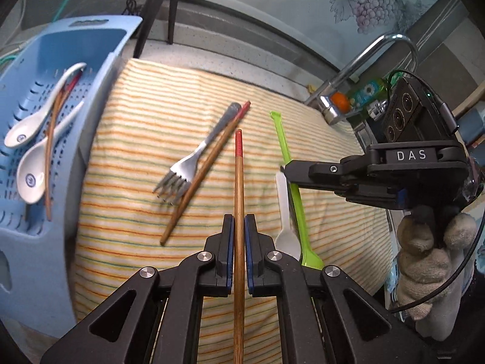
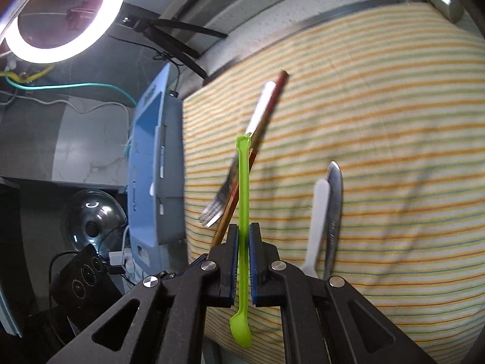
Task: Organize utensils
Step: 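Carry the chopstick and green spoon into the blue basket with both grippers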
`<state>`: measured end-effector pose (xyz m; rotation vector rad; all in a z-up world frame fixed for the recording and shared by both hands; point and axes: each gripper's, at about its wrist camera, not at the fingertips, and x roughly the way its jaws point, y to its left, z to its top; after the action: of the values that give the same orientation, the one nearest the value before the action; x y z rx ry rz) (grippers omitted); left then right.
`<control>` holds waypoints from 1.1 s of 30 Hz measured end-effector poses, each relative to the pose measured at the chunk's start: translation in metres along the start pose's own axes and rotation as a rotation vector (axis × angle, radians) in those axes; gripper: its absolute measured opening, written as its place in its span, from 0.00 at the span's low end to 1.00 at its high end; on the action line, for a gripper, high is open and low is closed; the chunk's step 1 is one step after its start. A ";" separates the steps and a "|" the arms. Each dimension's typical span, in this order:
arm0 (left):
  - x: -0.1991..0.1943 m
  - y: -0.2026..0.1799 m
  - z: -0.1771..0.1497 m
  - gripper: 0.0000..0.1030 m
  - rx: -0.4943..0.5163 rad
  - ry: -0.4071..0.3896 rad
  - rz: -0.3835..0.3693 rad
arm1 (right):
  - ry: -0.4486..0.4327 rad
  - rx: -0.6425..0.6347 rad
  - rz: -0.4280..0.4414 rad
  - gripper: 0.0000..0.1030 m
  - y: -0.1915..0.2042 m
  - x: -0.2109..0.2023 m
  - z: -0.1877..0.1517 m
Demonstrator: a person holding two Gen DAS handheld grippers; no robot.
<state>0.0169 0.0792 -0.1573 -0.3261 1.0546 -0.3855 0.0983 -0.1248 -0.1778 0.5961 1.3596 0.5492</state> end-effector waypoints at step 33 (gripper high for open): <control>-0.064 0.146 0.108 0.05 -0.090 -0.112 0.358 | 0.039 -0.257 0.000 0.06 0.172 0.124 0.081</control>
<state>0.1065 0.2456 -0.1226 -0.2303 0.9982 0.0013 0.1915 0.0791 -0.1419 0.3780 1.3002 0.7257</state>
